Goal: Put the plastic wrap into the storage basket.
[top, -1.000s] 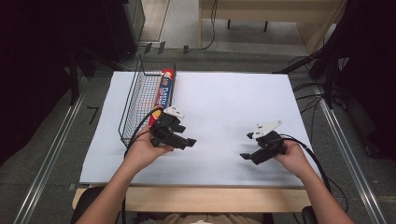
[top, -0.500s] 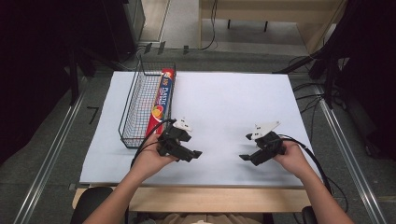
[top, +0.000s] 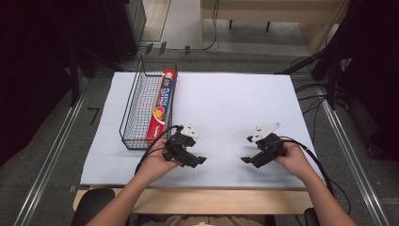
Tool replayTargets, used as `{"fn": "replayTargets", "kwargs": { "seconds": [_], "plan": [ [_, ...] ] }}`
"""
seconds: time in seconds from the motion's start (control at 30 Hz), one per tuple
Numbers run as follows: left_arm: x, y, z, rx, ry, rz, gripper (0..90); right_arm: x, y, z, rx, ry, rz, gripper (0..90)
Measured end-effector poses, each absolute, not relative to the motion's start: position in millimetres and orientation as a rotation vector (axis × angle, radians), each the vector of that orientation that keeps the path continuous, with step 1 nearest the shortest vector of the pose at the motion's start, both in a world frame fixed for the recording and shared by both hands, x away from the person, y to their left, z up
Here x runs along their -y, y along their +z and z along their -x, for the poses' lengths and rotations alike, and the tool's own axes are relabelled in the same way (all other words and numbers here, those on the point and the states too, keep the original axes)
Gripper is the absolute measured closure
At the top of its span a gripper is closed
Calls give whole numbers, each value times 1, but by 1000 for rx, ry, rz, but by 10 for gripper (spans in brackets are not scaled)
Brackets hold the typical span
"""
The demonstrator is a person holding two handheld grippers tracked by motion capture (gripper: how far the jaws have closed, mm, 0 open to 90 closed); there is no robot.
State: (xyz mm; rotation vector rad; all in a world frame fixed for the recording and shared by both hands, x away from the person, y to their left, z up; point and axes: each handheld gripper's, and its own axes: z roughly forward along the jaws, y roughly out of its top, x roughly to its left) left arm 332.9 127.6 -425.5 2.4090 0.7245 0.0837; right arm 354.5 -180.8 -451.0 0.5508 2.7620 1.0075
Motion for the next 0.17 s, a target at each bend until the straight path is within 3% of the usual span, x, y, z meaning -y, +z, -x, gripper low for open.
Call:
{"fn": "replayTargets", "kwargs": {
  "seconds": [0.17],
  "plan": [
    [-122, -444, -336, -722, 107, -2463, 244, 180, -455, -355, -2803, 963, -537, 193]
  ]
}}
